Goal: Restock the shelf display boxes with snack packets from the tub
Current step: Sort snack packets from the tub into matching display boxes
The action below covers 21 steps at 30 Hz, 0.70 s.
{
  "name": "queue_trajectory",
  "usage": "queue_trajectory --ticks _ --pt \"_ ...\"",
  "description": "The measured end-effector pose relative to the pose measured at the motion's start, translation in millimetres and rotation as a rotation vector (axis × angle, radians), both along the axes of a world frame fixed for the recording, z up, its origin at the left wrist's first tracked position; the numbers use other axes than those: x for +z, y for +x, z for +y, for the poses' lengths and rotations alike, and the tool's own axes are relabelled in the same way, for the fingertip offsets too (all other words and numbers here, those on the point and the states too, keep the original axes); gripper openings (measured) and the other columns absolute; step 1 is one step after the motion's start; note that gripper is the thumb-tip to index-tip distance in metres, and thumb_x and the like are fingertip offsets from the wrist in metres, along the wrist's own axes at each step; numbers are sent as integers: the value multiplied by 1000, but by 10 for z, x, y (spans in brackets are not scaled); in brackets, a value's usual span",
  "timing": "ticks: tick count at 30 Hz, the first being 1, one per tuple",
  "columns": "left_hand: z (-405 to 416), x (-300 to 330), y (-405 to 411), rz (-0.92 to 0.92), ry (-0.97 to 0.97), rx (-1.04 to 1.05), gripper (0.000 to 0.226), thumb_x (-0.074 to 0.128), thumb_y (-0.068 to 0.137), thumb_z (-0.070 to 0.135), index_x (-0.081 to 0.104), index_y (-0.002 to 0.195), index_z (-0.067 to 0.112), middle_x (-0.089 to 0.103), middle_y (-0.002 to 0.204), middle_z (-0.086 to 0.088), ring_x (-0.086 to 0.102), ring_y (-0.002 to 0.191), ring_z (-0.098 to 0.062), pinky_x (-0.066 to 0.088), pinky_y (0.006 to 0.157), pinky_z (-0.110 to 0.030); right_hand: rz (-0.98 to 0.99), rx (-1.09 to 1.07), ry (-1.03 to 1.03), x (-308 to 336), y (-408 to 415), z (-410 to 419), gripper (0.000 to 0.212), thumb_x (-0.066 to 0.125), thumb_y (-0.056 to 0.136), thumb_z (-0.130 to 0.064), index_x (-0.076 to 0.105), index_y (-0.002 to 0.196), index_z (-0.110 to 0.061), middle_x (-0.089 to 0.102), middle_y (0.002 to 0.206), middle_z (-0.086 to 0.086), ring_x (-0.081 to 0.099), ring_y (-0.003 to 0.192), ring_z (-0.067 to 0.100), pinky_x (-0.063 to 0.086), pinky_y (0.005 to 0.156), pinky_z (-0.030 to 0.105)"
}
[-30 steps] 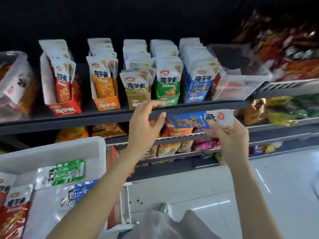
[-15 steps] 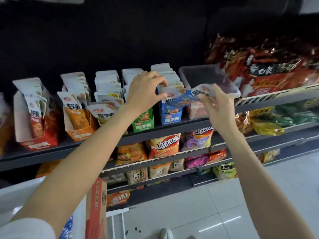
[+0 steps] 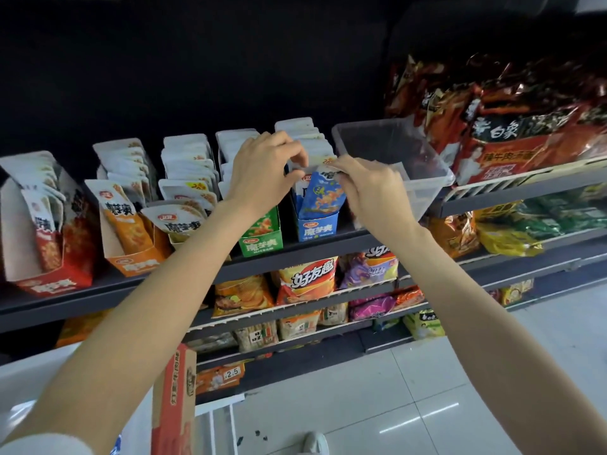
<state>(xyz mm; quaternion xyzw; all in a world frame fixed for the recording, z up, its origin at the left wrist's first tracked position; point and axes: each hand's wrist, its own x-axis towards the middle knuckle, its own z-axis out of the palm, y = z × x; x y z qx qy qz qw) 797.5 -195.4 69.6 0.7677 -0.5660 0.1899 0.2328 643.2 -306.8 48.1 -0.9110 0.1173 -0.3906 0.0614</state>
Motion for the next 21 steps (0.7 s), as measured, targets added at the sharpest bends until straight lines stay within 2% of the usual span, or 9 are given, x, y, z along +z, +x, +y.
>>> queue_trajectory --ticks 2,4,8,11,15,18,21 --pt "9 9 14 0 0 -8 12 71 82 28 67 91 21 62 93 4 52 85 -17 30 79 -27 79 -21 -89 -10 85 63 22 69 73 8 65 92 -4 62 64 9 57 47 26 37 44 21" --pt "16 24 34 23 1 -12 13 71 82 30 68 91 21 63 94 4 53 86 -18 31 80 -28 139 -10 -145 -37 154 97 32 74 65 11 65 90 -6 64 67 8 57 46 26 34 44 20" --pt "21 28 55 56 -10 -10 14 71 82 31 69 92 23 64 95 4 55 88 -17 34 79 -28 239 -31 -109 -71 244 89 27 68 74 7 64 96 -8 62 63 11 57 46 31 39 44 27" --pt "26 28 38 69 -26 -8 12 71 82 30 70 92 24 65 96 5 55 90 -17 31 81 -26 307 -59 -85 -112 259 104 26 61 84 3 63 107 -9 63 68 11 58 51 30 44 48 31" --pt "37 45 36 77 -25 -24 10 69 84 30 70 92 24 65 95 6 56 89 -16 34 81 -27 377 -62 -59 -202 237 129 12 58 87 1 59 96 -6 61 72 9 59 56 30 40 48 29" --pt "59 68 25 60 -12 -36 12 67 85 31 70 95 24 65 96 6 56 91 -17 35 83 -29 288 -53 -6 -209 181 181 11 61 88 -4 64 98 -5 66 78 11 63 63 31 46 51 31" --pt "144 31 -6 17 -38 -49 14 63 89 31 69 99 24 64 98 5 54 97 -18 29 84 -27 -23 -111 -47 -174 44 279 17 69 85 -12 69 102 -8 70 93 8 64 80 24 49 58 26"
